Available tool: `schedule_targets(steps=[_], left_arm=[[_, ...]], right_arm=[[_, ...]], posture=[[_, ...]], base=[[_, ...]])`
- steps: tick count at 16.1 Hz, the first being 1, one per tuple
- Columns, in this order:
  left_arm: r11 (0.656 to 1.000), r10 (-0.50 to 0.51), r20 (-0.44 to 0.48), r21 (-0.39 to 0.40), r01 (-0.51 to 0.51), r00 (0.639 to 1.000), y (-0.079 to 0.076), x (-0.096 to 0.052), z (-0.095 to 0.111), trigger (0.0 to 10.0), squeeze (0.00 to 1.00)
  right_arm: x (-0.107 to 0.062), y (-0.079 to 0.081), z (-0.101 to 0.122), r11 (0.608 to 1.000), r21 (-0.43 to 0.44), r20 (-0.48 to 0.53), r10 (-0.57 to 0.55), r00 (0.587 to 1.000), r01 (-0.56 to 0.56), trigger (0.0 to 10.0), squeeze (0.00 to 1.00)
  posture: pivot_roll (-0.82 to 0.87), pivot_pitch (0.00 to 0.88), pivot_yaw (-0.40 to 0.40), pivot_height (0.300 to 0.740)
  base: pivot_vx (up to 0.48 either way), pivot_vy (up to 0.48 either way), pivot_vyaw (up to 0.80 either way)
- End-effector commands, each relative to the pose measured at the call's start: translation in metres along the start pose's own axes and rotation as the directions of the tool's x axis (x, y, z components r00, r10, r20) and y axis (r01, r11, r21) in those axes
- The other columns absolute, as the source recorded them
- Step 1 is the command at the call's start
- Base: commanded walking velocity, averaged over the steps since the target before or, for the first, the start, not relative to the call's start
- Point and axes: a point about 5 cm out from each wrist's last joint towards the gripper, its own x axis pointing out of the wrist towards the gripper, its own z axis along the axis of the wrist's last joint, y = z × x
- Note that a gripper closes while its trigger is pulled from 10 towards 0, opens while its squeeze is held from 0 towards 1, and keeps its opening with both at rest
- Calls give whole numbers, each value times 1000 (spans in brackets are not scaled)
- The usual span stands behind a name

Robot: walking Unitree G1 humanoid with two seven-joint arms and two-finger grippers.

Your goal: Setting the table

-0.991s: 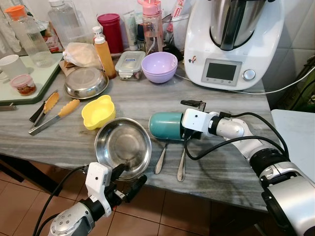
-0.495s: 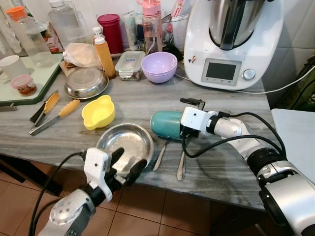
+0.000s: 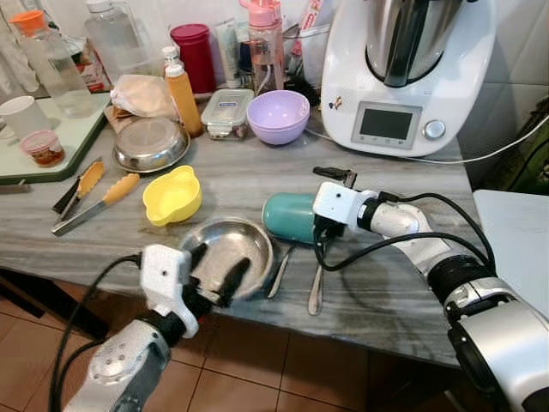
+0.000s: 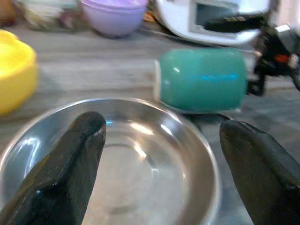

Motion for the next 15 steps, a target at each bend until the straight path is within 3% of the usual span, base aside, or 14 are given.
schedule_targets(steps=[1, 4, 6, 8, 11, 15], left_arm=[[998, 58, 43, 34, -59, 997, 8, -6, 12, 10000, 0], [969, 240, 97, 27, -244, 966, 32, -25, 20, 10000, 0], [962, 274, 39, -19, -274, 961, 32, -44, 7, 10000, 0], [977, 197, -76, -70, -202, 978, 19, -65, -13, 10000, 0], [987, 62, -177, -134, -87, 982, 7, -72, -27, 10000, 0], [988, 3, -223, -152, -38, 975, 4, -81, -42, 10000, 0]], right_arm=[[3, -5, 5, 1000, 1, 14, -18, 1000, 18, 10000, 0], [3, -6, 6, 1000, 3, 20, -27, 999, 27, 10000, 0], [2, -9, 8, 999, 5, 43, -37, 998, 37, 10000, 0], [-1, -8, 5, 999, 14, 42, -39, 998, 38, 10000, 0], [-2, -3, 4, 1000, 20, 42, 11, 999, -11, 10000, 0], [-1, -2, 5, 997, 8, 42, 73, 996, -73, 10000, 0]], posture=[[-59, 73, 96, 740], [-49, 72, 91, 740], [-49, 72, 91, 740], [-36, 69, 84, 740], [-36, 68, 84, 740], [-43, 73, 81, 740]], base=[[0, 0, 0], [0, 0, 0], [0, 0, 0], [0, 0, 0], [0, 0, 0], [0, 0, 0]])
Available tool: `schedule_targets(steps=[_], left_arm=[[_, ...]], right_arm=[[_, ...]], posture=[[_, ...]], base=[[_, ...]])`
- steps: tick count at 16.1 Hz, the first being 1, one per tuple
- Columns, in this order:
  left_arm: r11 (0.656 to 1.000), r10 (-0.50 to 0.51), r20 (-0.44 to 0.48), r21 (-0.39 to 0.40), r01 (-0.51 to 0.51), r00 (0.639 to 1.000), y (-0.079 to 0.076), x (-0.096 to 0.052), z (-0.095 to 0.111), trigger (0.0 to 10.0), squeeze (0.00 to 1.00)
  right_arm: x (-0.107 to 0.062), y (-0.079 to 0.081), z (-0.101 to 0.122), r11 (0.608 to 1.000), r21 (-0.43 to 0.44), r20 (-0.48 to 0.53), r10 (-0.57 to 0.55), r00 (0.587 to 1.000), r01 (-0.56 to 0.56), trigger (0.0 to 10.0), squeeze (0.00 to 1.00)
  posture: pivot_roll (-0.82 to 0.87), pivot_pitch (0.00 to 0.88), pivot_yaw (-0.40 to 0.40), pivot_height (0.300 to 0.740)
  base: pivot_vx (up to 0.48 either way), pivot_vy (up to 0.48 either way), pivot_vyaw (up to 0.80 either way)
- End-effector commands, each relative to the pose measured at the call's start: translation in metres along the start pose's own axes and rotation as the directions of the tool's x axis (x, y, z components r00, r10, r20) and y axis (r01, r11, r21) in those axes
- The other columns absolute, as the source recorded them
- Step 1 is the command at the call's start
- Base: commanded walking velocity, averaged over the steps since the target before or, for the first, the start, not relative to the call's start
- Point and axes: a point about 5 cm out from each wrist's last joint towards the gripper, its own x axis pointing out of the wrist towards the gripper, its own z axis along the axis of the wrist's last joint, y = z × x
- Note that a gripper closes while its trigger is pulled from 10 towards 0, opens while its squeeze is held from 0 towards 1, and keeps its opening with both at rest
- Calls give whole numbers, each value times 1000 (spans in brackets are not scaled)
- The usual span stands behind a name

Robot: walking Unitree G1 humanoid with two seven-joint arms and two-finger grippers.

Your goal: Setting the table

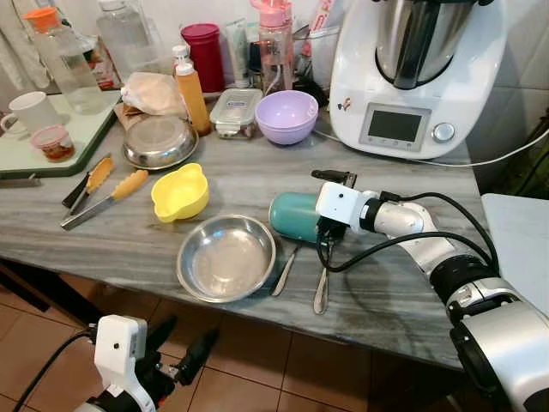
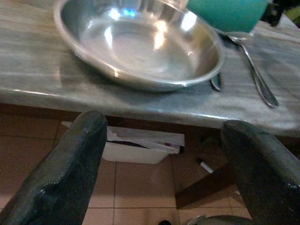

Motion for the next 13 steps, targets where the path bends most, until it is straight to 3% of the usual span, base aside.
schedule_targets(steps=[1, 5, 7, 9, 13], left_arm=[[1000, -18, -30, 7, 18, 999, -1, -1, -10, 10000, 0], [998, -64, -26, -2, 64, 998, -24, 14, -18, 10000, 0], [993, -121, -9, -4, 121, 993, -56, 25, -20, 10000, 0], [989, -150, 1, -1, 150, 989, -83, 36, -27, 10000, 0], [992, -122, 55, 32, 120, 991, -100, 51, -25, 10000, 0]], right_arm=[[2, -3, 5, 1000, -14, 16, 14, 1000, -13, 10000, 0], [-1, -13, 8, 999, -34, 18, 3, 1000, -2, 10000, 0], [-5, -21, 9, 1000, -19, 38, -21, 999, 21, 10000, 0], [-8, -10, 0, 1000, -10, 10, 12, 1000, -12, 10000, 0], [-6, 2, -6, 999, 2, -18, 37, 999, -37, 10000, 0]], posture=[[-45, 73, 80, 740], [-51, 71, 75, 740], [-54, 70, 74, 740], [-61, 69, 74, 740], [-71, 74, 80, 740]], base=[[0, 0, 0], [0, 0, 0], [0, 0, 0], [0, 0, 0], [0, 0, 0]])
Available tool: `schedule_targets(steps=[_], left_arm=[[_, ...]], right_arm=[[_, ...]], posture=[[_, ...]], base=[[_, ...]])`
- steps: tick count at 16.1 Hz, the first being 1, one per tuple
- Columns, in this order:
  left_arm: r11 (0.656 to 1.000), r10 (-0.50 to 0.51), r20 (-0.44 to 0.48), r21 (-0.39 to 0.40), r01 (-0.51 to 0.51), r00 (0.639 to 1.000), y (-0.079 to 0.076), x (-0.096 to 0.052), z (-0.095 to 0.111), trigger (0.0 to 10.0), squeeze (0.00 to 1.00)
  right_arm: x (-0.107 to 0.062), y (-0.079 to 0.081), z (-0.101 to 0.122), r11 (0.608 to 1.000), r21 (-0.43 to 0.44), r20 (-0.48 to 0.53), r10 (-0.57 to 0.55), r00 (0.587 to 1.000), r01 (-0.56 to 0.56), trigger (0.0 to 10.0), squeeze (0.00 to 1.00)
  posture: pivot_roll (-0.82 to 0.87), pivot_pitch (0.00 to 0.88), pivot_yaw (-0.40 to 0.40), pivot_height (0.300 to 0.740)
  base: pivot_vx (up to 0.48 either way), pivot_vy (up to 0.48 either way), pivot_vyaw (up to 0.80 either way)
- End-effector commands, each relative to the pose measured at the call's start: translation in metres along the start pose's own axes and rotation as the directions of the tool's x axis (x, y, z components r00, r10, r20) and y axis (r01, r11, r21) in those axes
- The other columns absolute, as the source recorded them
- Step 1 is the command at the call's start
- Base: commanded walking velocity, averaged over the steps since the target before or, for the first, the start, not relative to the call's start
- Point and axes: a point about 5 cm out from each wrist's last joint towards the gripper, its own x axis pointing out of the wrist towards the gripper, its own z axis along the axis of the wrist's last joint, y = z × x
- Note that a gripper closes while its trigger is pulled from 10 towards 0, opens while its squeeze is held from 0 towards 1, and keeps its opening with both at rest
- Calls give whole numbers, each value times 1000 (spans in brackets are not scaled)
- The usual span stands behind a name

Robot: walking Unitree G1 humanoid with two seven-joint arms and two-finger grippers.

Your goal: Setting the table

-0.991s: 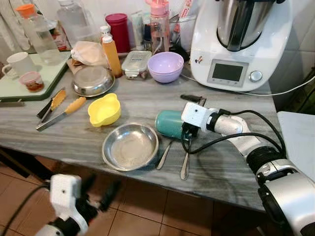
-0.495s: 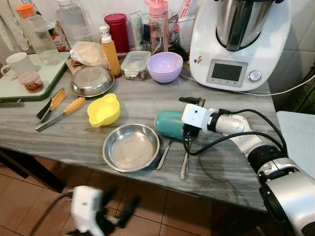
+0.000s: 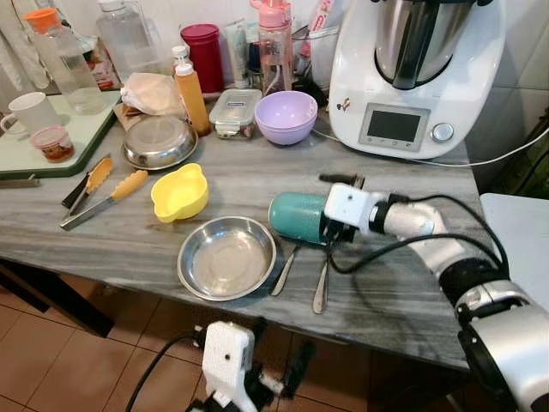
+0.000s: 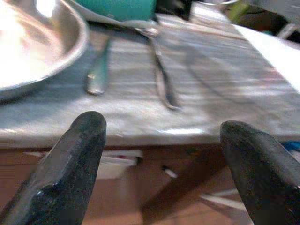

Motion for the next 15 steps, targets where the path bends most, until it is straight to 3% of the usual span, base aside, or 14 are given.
schedule_targets(steps=[1, 2, 3, 4, 5, 7, 8, 11, 15], left_arm=[[999, 25, 27, 30, -26, 999, -5, 6, 3, 10000, 0], [996, 59, 64, 58, -63, 996, -7, 12, 8, 10000, 0], [984, 121, 105, 115, -133, 987, 43, 10, 34, 10000, 0], [969, 163, 156, 161, -188, 974, 81, 4, 63, 10000, 0], [949, 220, 182, 189, -254, 958, 120, -7, 71, 10000, 0], [930, 261, 222, 205, -306, 940, 135, -9, 78, 10000, 0], [928, 252, 222, 221, -300, 942, 135, -8, 80, 10000, 0], [945, 161, 202, 251, -210, 966, 127, -3, 89, 10000, 0], [963, -22, 75, 270, 1, 997, 110, -3, 82, 10000, 0]], right_arm=[[4, 0, 6, 1000, -11, 15, -2, 1000, 2, 10000, 0], [7, 2, 8, 1000, -8, 23, -4, 1000, 5, 10000, 0], [9, 3, 10, 1000, 0, 37, -12, 999, 12, 10000, 0], [10, 4, 12, 1000, 4, 48, -14, 999, 14, 10000, 0], [12, 5, 14, 1000, 5, 61, -18, 998, 18, 10000, 0], [13, 8, 16, 999, 21, 79, -25, 997, 24, 10000, 0], [13, 8, 16, 999, 30, 82, -29, 996, 26, 10000, 0], [10, 10, 12, 999, 45, 76, -32, 997, 29, 10000, 0], [-1, 5, 2, 999, 42, 47, -18, 999, 16, 10000, 0]], posture=[[-69, 76, 83, 740], [-69, 76, 83, 740], [-70, 73, 82, 740], [-71, 71, 82, 740], [-71, 71, 82, 740], [-75, 65, 81, 740], [-75, 65, 81, 740], [-85, 57, 86, 740], [-89, 60, 87, 740]], base=[[0, 0, 0], [0, 0, 0], [0, 0, 0], [0, 0, 0], [0, 0, 0], [0, 0, 0], [0, 0, 0], [0, 0, 0], [0, 0, 0]])
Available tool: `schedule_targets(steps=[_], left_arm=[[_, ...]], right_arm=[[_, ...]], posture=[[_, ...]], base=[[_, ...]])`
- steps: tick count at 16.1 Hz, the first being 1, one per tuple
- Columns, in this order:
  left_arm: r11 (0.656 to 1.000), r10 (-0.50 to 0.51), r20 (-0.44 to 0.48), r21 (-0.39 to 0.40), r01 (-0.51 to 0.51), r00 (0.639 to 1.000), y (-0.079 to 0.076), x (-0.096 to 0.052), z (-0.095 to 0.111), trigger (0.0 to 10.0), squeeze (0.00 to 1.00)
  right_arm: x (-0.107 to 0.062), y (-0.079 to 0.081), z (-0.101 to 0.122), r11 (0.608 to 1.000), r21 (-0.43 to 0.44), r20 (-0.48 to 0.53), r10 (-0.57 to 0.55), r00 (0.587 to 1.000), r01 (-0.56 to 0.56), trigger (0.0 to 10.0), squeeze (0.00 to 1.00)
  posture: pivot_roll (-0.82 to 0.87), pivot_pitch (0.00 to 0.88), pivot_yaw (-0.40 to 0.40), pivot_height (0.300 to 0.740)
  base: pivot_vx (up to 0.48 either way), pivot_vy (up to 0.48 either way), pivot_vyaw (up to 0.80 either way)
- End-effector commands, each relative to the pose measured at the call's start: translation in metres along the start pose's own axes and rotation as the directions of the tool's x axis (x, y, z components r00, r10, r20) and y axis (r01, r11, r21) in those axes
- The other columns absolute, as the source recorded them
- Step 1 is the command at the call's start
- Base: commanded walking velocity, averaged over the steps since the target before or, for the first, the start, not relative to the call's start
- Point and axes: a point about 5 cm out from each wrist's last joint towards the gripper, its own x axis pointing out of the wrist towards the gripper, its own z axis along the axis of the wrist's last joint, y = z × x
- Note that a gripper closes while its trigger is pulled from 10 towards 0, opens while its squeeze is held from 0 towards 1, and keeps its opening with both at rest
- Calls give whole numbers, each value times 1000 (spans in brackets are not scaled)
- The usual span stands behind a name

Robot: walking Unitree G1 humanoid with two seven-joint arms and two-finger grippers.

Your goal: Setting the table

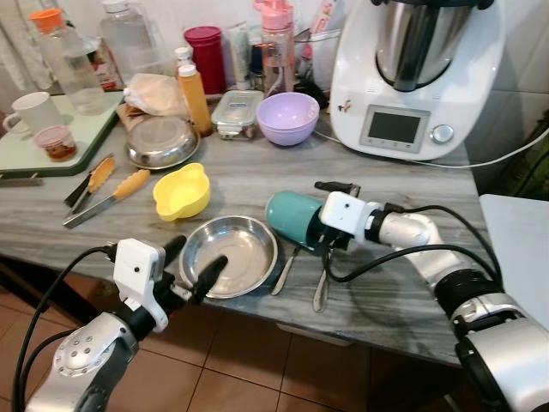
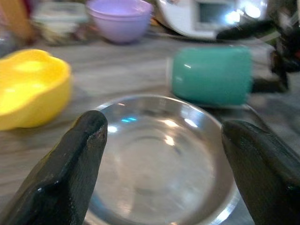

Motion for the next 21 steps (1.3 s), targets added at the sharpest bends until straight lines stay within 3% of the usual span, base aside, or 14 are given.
schedule_targets(steps=[1, 5, 6, 7, 11, 21], left_arm=[[999, -37, -18, 6, 37, 999, -3, -2, 1, 10000, 0], [992, -128, -52, -2, 128, 990, -6, 0, 3, 10000, 0], [992, -127, -53, 1, 128, 990, -5, 1, 4, 10000, 0], [992, -129, -55, 2, 130, 990, -4, 1, 4, 10000, 0], [991, -134, -59, -1, 134, 989, -6, -1, 6, 10000, 0], [991, -132, -71, -10, 132, 989, -11, -4, 5, 10000, 0]], right_arm=[[-1, -1, 1, 1000, 0, 4, 3, 1000, -3, 10000, 0], [4, -6, 2, 1000, 0, -25, -3, 1000, 3, 10000, 0], [6, -5, 4, 1000, 5, -24, -3, 1000, 3, 2000, 0], [9, -5, 6, 1000, 5, -21, -3, 1000, 3, 0, 0], [21, -4, 15, 1000, -2, -27, -5, 1000, 5, 0, 0], [26, 0, 16, 1000, 4, -37, 2, 999, -2, 0, 0]], posture=[[-89, 60, 87, 740], [-95, 69, 89, 740], [-97, 72, 90, 740], [-98, 76, 92, 740], [-86, 93, 84, 740], [-72, 101, 83, 740]], base=[[0, 0, 0], [0, 0, 0], [0, 0, 0], [0, 0, 0], [0, 0, 0], [0, 0, 0]])
